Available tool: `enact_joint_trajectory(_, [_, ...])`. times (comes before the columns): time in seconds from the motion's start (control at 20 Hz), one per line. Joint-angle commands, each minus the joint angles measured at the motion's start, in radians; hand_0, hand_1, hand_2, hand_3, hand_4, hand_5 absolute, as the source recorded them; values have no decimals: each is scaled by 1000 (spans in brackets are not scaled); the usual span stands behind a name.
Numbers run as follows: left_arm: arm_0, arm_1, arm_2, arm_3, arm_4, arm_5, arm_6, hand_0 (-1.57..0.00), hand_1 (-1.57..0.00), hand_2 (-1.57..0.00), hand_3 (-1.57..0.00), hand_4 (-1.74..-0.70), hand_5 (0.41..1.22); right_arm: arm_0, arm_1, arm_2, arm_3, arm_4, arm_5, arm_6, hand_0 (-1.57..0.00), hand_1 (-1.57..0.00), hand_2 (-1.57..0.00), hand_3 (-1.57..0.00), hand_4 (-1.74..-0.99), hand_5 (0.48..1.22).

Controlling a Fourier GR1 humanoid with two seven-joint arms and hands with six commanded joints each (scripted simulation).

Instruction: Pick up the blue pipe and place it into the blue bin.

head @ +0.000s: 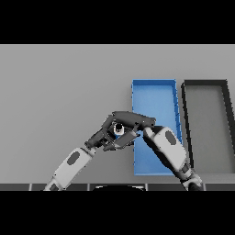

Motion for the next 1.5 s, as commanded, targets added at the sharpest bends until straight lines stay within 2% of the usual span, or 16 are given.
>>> enact_joint_trajectory(0.0, [9,-6,6,-4,15,-6,2,-1571,-1559,-1571,-1423,-1710,1221,4,-2,-6,9,6,5,-24,-1284,-1287,-1288,-1217,-1457,848])
enact_joint_trajectory(0.1, [10,-17,15,-4,18,-19,11,-1571,-1564,-1571,-1477,-1720,1221,10,-15,4,-13,39,19,-55,-1387,-1389,-1390,-1344,-1438,982])
enact_joint_trajectory(0.2, [1,-14,16,-10,-4,-23,24,-1571,-1566,-1571,-1511,-1725,1221,19,-21,19,-25,72,30,-114,-1453,-1455,-1455,-1426,-1436,1068])
enact_joint_trajectory(0.4, [11,-10,21,-21,-6,-27,48,-1571,-1569,-1571,-1546,-1729,1221,22,-17,33,-20,48,32,-130,-1523,-1523,-1524,-1512,-1470,1158])
enact_joint_trajectory(0.45, [10,-14,18,-24,-8,-23,45,-1571,-1569,-1571,-1442,-1724,1221,20,-24,26,-26,35,29,-120,-1532,-1533,-1533,-1523,-1475,1171])
enact_joint_trajectory(0.5, [5,-10,18,-19,-23,-19,32,-1569,-1513,-1458,-1468,-1656,1221,21,-26,22,-28,42,20,-122,-1540,-1540,-1541,-1533,-1478,1181])
enact_joint_trajectory(0.6, [7,16,12,-30,-56,-34,21,-1045,-991,-950,-963,-1426,1221,16,-21,22,-35,48,12,-96,-1551,-1551,-1552,-1547,-1483,1195])
enact_joint_trajectory(0.7, [9,27,15,-29,-73,-78,10,-668,-634,-608,-616,-1226,1221,28,-17,23,-44,47,7,-81,-1558,-1558,-1559,-1555,-1485,1205])
enact_joint_trajectory(0.75, [15,22,9,-23,-93,-81,-22,-535,-507,-486,-492,-1144,1221,20,-18,18,-52,41,7,-43,-1561,-1561,-1561,-1559,-1486,1208])
enact_joint_trajectory(0.85, [5,28,13,-18,-149,-76,-37,-342,-324,-311,-315,-1003,1063,28,-3,10,-55,64,12,-45,-1565,-1565,-1565,-1563,-1488,1213])
enact_joint_trajectory(0.9, [2,21,15,-17,-154,-70,-10,-273,-259,-248,-252,-955,972,36,5,10,-60,79,13,-52,-1566,-1566,-1566,-1565,-1488,1214])
enact_joint_trajectory(1.1, [1,19,26,-10,-139,-68,14,-111,-106,-101,-102,-861,734,48,27,-9,-46,109,17,-60,-1569,-1569,-1569,-1568,-1487,1218])
enact_joint_trajectory(1.2, [18,0,39,-3,-104,-61,27,-71,-67,-64,-65,-882,671,48,48,-17,-33,128,27,-53,-1570,-1570,-1570,-1569,-1487,1219])
enact_joint_trajectory(1.25, [20,1,43,7,-102,-60,49,-57,-54,-51,-52,-884,654,71,44,-20,-43,135,40,-78,-1570,-1570,-1570,-1570,-1488,1220])
enact_joint_trajectory(1.35, [28,-8,42,3,-89,-57,92,-36,-34,-32,-33,-895,625,60,55,-41,-35,82,32,-53,-1570,-1570,-1570,-1570,-1489,1220])
enact_joint_trajectory(1.45, [32,-15,40,8,-84,-56,130,-23,-21,-20,-21,-904,589,39,55,-59,-43,-71,-8,48,-1571,-1571,-1571,-1570,-1489,1220])
